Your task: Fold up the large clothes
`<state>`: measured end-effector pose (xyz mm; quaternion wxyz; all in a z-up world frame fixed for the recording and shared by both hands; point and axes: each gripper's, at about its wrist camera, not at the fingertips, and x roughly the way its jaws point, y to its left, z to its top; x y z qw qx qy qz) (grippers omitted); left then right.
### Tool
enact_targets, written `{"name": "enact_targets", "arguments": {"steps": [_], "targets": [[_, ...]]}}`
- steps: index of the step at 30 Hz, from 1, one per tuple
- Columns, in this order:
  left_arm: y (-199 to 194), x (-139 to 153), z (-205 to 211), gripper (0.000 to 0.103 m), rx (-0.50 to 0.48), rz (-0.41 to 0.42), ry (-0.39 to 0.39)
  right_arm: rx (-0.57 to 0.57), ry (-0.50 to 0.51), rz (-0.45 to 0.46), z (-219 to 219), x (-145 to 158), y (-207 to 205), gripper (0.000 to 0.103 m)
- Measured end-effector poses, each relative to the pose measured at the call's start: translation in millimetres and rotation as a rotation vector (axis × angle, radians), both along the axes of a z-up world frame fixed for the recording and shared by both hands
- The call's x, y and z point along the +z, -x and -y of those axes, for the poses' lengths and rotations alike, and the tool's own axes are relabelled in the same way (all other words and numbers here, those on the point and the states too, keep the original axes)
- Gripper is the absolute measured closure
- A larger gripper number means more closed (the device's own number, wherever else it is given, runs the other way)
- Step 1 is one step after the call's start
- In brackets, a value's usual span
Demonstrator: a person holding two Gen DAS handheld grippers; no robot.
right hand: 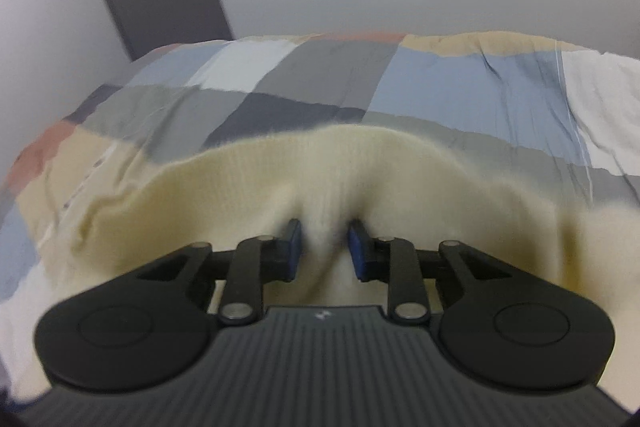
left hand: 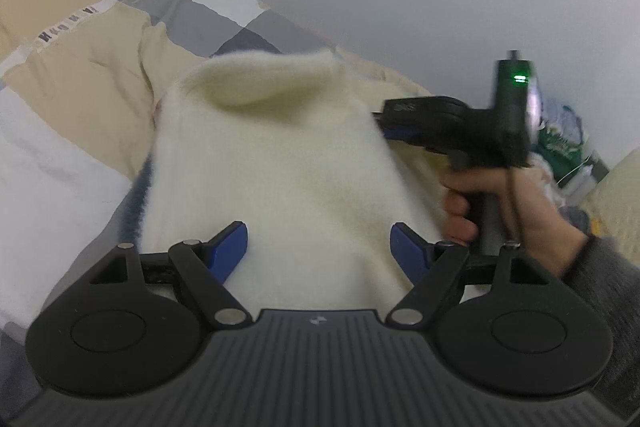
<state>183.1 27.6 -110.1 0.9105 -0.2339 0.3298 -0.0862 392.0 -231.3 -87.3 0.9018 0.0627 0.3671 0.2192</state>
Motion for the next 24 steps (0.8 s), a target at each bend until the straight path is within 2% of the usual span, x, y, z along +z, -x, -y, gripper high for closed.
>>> {"name": "enact_targets", "arguments": {"steps": [2, 3, 4, 5, 6, 7, 9, 14, 17, 22, 24], "targets": [[-0.4, -0.6, -1.8, 0.021, -0.010, 0.012, 0.005, -0.048, -0.049, -0.044, 0.4, -7.1, -12.5, 0.074], [-0.4, -1.0, -2.7, 0.021, -0.015, 0.018, 0.007, -0.068, -0.075, -0.060, 2.5, -8.5, -16.8, 0.069], [-0.4, -1.2, -3.5, 0.021, -0.017, 0.023, 0.011, -0.084, -0.102, -0.073, 5.3, -9.5, -19.2, 0.059], [0.0, -1.6, -4.1, 0.021, -0.018, 0.027, 0.016, -0.098, -0.145, -0.082, 11.0, -10.1, -20.2, 0.054], [0.3, -2.0, -4.7, 0.021, -0.019, 0.031, 0.022, -0.100, -0.196, -0.093, 17.3, -10.0, -19.9, 0.042], [0.8, -2.4, -5.4, 0.021, -0.020, 0.033, 0.028, -0.100, -0.248, -0.109, 24.6, -9.0, -18.6, 0.036], [0.6, -2.5, -7.4, 0.021, -0.020, 0.035, 0.040, -0.108, -0.310, -0.125, 40.4, -3.8, -11.5, 0.036], [-1.4, -0.8, -7.6, 0.021, -0.010, 0.035, 0.040, -0.107, -0.277, -0.121, 81.7, 11.9, 25.8, 0.036], [-1.6, 0.3, -4.5, 0.021, -0.006, 0.038, 0.017, -0.095, -0.209, -0.153, 109.3, 16.3, 52.9, 0.034], [3.1, 2.4, 4.3, 0.021, 0.009, 0.045, -0.031, -0.074, -0.254, -0.204, 152.7, 19.0, 109.2, 0.034], [4.5, 1.6, 10.6, 0.021, 0.009, 0.052, -0.074, -0.063, -0.268, -0.206, 162.1, 18.5, 131.7, 0.034]]}}
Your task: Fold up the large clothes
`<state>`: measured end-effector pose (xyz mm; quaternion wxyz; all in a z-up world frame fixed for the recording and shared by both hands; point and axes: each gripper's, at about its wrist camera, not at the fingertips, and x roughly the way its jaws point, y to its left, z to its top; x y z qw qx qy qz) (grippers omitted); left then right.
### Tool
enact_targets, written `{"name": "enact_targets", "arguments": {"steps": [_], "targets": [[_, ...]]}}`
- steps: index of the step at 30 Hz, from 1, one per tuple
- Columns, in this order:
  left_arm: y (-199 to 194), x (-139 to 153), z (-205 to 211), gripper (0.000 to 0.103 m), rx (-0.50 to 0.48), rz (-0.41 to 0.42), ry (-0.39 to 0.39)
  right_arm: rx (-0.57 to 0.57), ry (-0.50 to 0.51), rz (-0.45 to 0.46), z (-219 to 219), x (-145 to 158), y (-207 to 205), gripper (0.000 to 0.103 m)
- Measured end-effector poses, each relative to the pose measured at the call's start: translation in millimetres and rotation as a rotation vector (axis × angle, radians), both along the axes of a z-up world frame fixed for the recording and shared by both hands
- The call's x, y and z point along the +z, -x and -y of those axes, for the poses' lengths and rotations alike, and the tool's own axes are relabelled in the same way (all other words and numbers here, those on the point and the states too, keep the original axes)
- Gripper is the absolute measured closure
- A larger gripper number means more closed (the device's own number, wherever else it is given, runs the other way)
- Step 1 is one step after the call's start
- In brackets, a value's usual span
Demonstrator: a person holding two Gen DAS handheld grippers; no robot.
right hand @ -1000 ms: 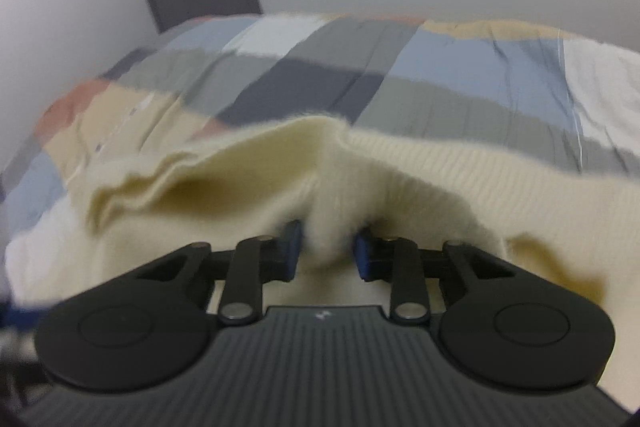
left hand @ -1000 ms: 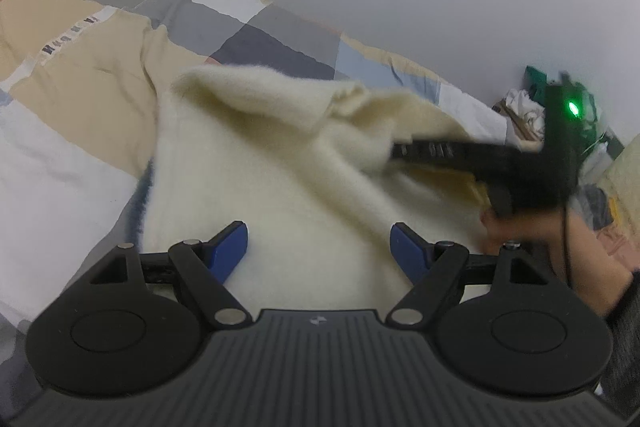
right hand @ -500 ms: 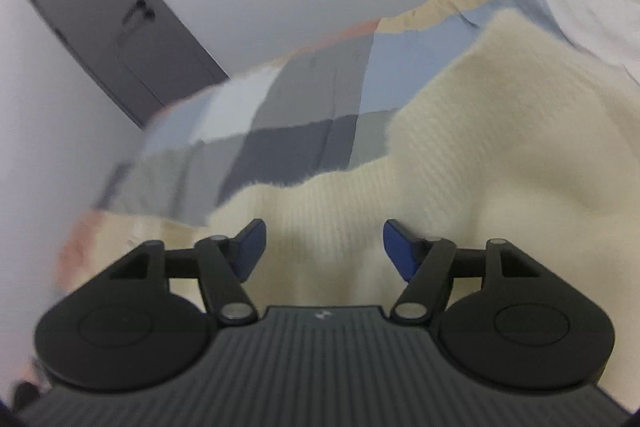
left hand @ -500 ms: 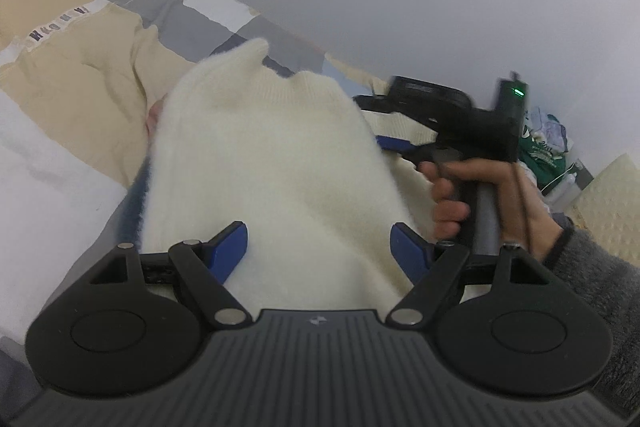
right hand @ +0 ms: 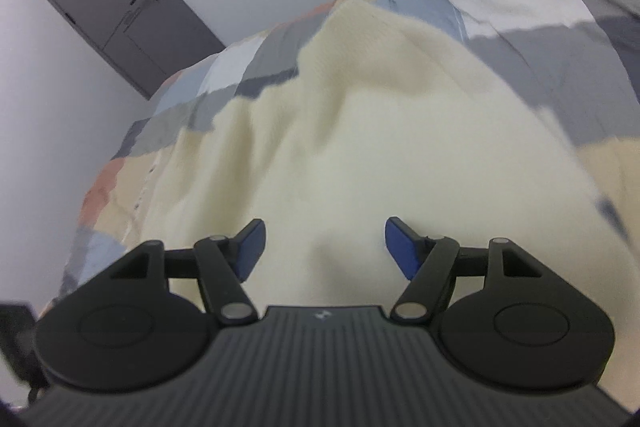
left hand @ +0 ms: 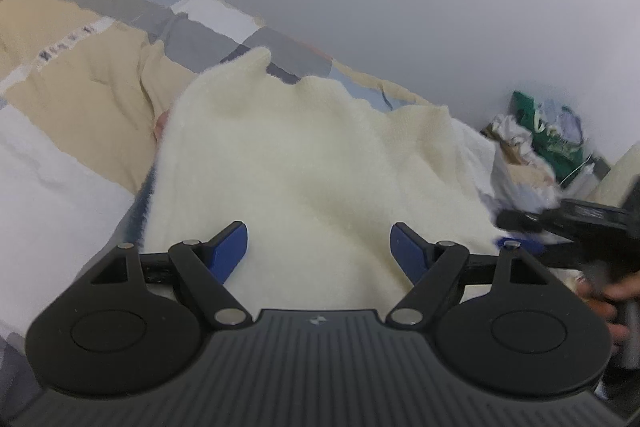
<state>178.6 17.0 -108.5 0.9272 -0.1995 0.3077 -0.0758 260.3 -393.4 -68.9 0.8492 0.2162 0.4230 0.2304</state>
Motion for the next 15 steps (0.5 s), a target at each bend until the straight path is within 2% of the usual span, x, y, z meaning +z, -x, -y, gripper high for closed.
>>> {"name": "enact_targets", "arguments": {"steps": [5, 7, 12, 14, 15], "targets": [[5.6, -2.3, 19.8, 0.021, 0.004, 0.002, -0.136, 0.005, -0.011, 0.001, 8.5, 1.2, 31.8, 0.034], [11.1, -1.8, 25.0, 0.020, 0.012, 0.007, -0.166, -0.002, -0.037, 0.006, 12.3, 2.0, 42.9, 0.033], [27.0, 8.6, 34.4, 0.019, 0.048, 0.003, -0.186, -0.012, -0.177, -0.105, 14.9, -20.9, 59.3, 0.027], [34.0, 12.6, 35.2, 0.015, 0.068, -0.003, -0.151, -0.007, -0.232, -0.140, 11.8, -29.4, 62.2, 0.013], [39.0, 14.6, 36.0, 0.014, 0.079, -0.004, -0.136, -0.007, -0.255, -0.153, 10.1, -32.6, 62.2, 0.012]]}}
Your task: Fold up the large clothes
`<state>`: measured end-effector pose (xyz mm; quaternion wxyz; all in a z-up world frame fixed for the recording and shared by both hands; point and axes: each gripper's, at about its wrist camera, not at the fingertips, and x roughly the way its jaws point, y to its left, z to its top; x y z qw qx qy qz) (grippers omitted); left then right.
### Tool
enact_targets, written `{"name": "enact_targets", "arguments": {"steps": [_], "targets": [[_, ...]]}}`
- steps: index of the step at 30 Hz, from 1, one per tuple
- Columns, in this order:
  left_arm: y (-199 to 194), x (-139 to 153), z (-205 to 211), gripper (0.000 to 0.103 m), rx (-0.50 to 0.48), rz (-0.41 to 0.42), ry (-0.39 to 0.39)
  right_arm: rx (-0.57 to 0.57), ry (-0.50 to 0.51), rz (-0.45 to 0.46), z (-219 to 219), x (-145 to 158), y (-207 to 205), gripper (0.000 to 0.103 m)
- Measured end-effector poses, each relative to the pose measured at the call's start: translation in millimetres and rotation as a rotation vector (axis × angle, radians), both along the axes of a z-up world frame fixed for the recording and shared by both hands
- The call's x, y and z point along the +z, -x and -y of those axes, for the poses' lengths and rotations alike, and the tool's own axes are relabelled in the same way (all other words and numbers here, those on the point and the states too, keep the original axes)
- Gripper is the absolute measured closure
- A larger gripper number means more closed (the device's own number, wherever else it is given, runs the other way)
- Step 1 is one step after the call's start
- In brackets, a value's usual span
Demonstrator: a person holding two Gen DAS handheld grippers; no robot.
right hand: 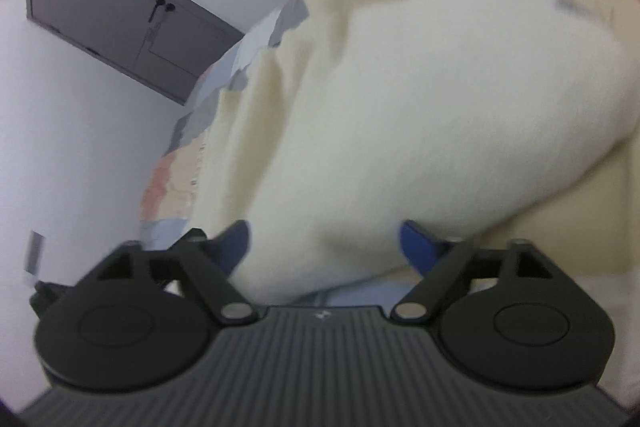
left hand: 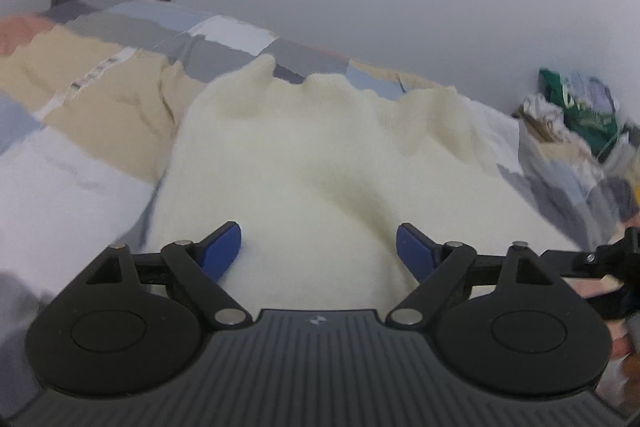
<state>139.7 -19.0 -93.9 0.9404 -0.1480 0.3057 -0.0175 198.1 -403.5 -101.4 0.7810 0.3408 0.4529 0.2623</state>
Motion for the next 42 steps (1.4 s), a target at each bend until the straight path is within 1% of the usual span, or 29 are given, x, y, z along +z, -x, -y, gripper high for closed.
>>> {"name": "enact_targets", "arguments": {"steps": [3, 5, 7, 10, 12, 15, 19, 20, 21, 23, 25, 26, 28, 29, 30, 33, 34, 37, 42], "targets": [[15.4, 5.4, 1.8, 0.014, 0.007, 0.013, 0.037, -0.023, -0.082, -0.067, -1.1, -12.9, -6.1, 0.009], [25.4, 7.8, 1.1, 0.014, 0.006, 0.012, 0.098, -0.049, -0.156, -0.129, -0.5, -26.1, -12.8, 0.005], [32.3, 6.1, -0.7, 0.013, -0.008, 0.005, 0.182, -0.077, -0.208, -0.176, -2.3, -37.4, -18.9, 0.004], [31.9, -5.4, -2.2, 0.008, -0.020, -0.040, 0.278, -0.107, -0.228, -0.196, -7.2, -45.6, -24.2, 0.004], [27.6, -13.8, -4.4, 0.005, -0.024, -0.057, 0.325, -0.122, -0.236, -0.204, -9.8, -49.5, -25.2, 0.004], [24.0, -23.7, -14.5, 0.005, -0.011, -0.072, 0.422, -0.122, -0.244, -0.202, -9.1, -51.2, -22.9, 0.004], [26.6, -26.4, -26.6, 0.004, 0.006, -0.110, 0.540, -0.136, -0.282, -0.253, -0.7, -55.0, -17.4, 0.004], [27.8, -28.4, -28.6, 0.004, 0.014, -0.120, 0.566, -0.127, -0.274, -0.264, 2.0, -55.3, -16.0, 0.006], [29.6, -31.6, -29.5, 0.004, 0.020, -0.129, 0.587, -0.112, -0.244, -0.275, 0.5, -55.6, -15.0, 0.005], [32.5, -41.5, -27.6, 0.004, 0.033, -0.180, 0.623, -0.103, -0.210, -0.297, -3.5, -61.6, -10.0, 0.006], [29.9, -59.1, -26.7, 0.004, 0.025, -0.248, 0.713, -0.105, -0.212, -0.313, -4.5, -67.7, -9.2, 0.006], [27.2, -67.4, -27.0, 0.004, 0.034, -0.269, 0.744, -0.111, -0.213, -0.309, -4.4, -68.0, -10.0, 0.006], [20.2, -77.9, -30.1, 0.004, 0.064, -0.287, 0.762, -0.135, -0.224, -0.289, -2.4, -66.4, -12.5, 0.006], [17.4, -82.1, -32.9, 0.004, 0.078, -0.285, 0.782, -0.154, -0.221, -0.275, -0.8, -65.2, -14.7, 0.006], [14.7, -86.6, -37.8, 0.004, 0.093, -0.277, 0.819, -0.173, -0.220, -0.266, 1.3, -64.7, -17.1, 0.006], [14.3, -93.0, -52.3, 0.005, 0.135, -0.231, 0.915, -0.224, -0.253, -0.281, 9.8, -67.8, -23.3, 0.006], [15.8, -92.3, -55.9, 0.005, 0.143, -0.213, 0.928, -0.231, -0.256, -0.282, 11.6, -67.3, -24.9, 0.005], [20.4, -83.4, -62.0, 0.005, 0.130, -0.171, 0.933, -0.210, -0.276, -0.236, 13.2, -56.6, -26.2, 0.004], [27.7, -61.5, -58.2, 0.005, 0.046, -0.093, 0.902, -0.193, -0.380, -0.139, 23.3, -36.8, -25.7, 0.004]]}}
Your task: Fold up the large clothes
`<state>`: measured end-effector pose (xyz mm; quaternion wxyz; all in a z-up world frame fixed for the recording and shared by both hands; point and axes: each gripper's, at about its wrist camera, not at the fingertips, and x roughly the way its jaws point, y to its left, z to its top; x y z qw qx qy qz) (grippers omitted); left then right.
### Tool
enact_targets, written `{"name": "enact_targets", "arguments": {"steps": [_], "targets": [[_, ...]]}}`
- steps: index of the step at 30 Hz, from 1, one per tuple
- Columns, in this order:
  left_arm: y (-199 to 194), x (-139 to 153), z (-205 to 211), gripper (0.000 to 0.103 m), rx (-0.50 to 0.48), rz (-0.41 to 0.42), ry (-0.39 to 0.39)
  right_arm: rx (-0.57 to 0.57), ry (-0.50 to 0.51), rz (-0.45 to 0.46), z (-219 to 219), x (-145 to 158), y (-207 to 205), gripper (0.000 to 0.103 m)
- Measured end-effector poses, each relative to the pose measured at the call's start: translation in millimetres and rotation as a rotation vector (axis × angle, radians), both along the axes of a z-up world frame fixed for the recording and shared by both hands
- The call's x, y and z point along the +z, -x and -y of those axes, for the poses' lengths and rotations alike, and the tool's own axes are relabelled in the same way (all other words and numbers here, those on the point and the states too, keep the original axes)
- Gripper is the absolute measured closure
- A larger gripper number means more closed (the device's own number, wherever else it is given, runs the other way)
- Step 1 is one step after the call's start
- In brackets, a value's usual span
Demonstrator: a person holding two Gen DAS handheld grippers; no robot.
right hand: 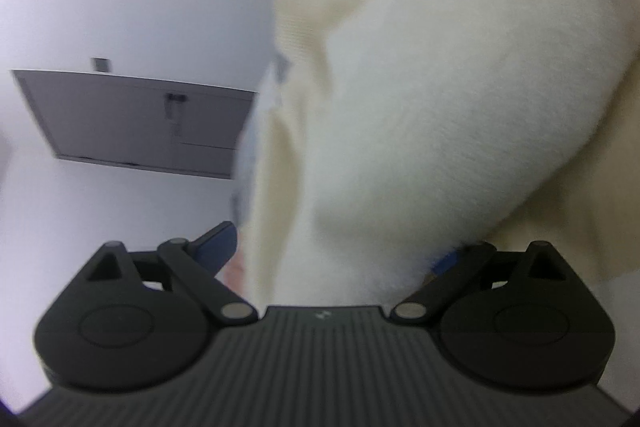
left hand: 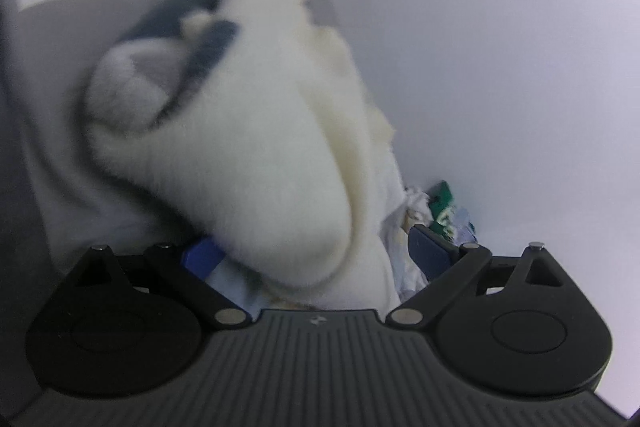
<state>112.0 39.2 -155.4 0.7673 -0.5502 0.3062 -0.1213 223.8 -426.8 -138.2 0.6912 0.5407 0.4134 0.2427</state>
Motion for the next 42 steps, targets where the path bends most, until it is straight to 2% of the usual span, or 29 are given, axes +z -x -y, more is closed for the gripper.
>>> {"name": "enact_targets", "arguments": {"steps": [4, 6, 9, 12, 14, 15, 17, 18, 19, 21, 23, 24, 26, 28, 29, 34, 39, 42], "targets": [[-2.3, 8.8, 2.9, 0.005, -0.015, 0.054, -0.024, -0.009, -0.024, 0.020, -2.6, 4.0, -1.6, 0.004], [-2.2, 2.1, 2.1, 0.005, 0.000, 0.014, -0.013, -0.011, -0.010, -0.014, -6.0, -2.8, -2.0, 0.004], [-2.6, -15.6, -3.5, 0.005, 0.046, -0.069, 0.066, -0.027, 0.001, -0.104, -7.3, -20.5, -1.3, 0.005], [-4.1, -26.1, -8.0, 0.005, 0.102, -0.109, 0.067, -0.097, 0.108, -0.156, -3.2, -26.7, -1.9, 0.005], [0.1, -26.0, -10.3, 0.018, 0.180, -0.139, 0.017, -0.158, 0.146, -0.167, 6.2, -27.8, -0.3, 0.005], [-0.9, -27.9, -10.9, 0.020, 0.193, -0.148, 0.015, -0.182, 0.147, -0.163, 10.3, -28.6, -1.0, 0.005], [-6.7, -30.3, -7.9, 0.023, 0.174, -0.151, 0.025, -0.195, 0.139, -0.157, 11.9, -29.0, -4.2, 0.007], [-11.3, -28.6, -5.2, 0.023, 0.144, -0.151, 0.008, -0.183, 0.135, -0.150, 8.7, -28.8, -5.4, 0.014], [-16.2, -26.8, -3.3, 0.023, 0.108, -0.153, -0.016, -0.159, 0.138, -0.138, 4.5, -27.7, -6.9, 0.021], [-20.4, -21.8, 1.2, 0.025, 0.084, -0.163, -0.069, -0.124, 0.190, -0.101, -0.5, -21.9, -7.2, 0.024], [-19.4, -17.9, 2.9, 0.040, 0.082, -0.160, -0.079, -0.102, 0.231, -0.033, -8.9, -13.1, -6.6, 0.039], [-17.6, -14.8, 4.0, 0.043, 0.085, -0.158, -0.090, -0.095, 0.248, -0.005, -4.3, -12.7, -1.9, 0.043], [-10.9, -7.5, -0.7, 0.056, 0.077, -0.136, -0.133, -0.092, 0.281, 0.045, -6.4, -1.6, 1.1, 0.059], [2.6, -4.2, -6.5, 0.060, 0.079, -0.120, -0.101, -0.100, 0.296, 0.090, -4.0, 9.2, 10.2, 0.065], [7.7, -0.7, -6.8, 0.062, 0.068, -0.099, -0.083, -0.113, 0.306, 0.117, -6.4, 16.2, 14.0, 0.066], [40.8, 41.4, 6.4, 0.063, 0.041, 0.029, -0.111, -0.152, 0.326, 0.276, 0.4, 58.5, 48.3, 0.068], [91.1, 74.0, 17.7, 0.063, 0.030, 0.085, -0.078, -0.144, 0.310, 0.349, 23.5, 90.5, 100.3, 0.068], [118.1, 89.6, 22.3, 0.062, 0.017, 0.104, -0.058, -0.148, 0.234, 0.373, 36.2, 95.8, 128.8, 0.068]]}}
